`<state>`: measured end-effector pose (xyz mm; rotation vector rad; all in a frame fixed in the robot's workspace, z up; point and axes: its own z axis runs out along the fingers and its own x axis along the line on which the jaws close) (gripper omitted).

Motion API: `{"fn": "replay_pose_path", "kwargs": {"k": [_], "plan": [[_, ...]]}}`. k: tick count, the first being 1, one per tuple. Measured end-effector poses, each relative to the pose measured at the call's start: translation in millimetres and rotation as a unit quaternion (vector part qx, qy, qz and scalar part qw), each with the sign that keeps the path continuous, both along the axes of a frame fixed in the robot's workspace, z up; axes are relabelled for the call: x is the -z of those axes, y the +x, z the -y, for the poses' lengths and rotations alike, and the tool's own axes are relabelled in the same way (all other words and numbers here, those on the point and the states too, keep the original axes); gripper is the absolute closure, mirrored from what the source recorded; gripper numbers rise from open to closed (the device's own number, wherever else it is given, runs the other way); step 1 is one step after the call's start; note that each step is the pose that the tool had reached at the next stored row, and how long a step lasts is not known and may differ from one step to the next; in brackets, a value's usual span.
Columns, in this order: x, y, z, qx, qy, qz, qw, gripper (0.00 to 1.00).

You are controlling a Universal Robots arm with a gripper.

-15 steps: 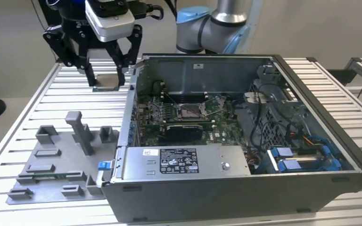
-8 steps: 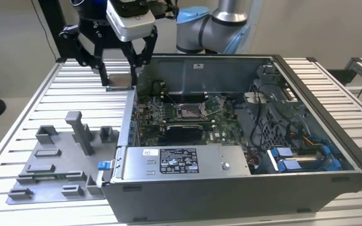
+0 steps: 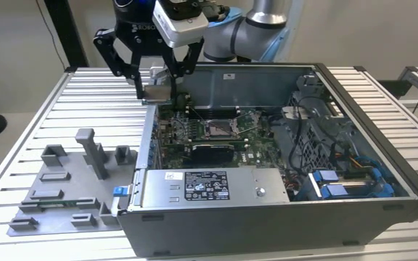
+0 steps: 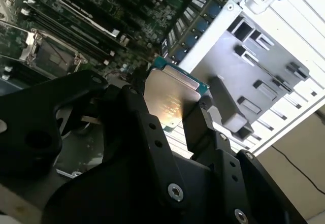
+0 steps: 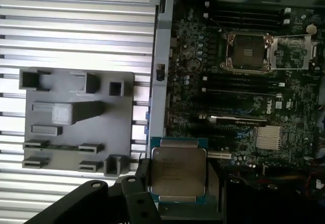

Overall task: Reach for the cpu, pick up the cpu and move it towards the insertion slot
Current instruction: 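Pick up the cpu and move it towards the insertion slot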

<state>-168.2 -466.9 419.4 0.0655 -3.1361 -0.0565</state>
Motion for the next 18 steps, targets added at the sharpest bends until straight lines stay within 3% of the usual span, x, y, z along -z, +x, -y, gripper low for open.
{"fn": "replay_pose_path", "kwargs": {"k": [18], "plan": [[0.0, 62.6, 0.0, 0.000, 0.0000, 0.0000, 1.00000, 1.00]]}}
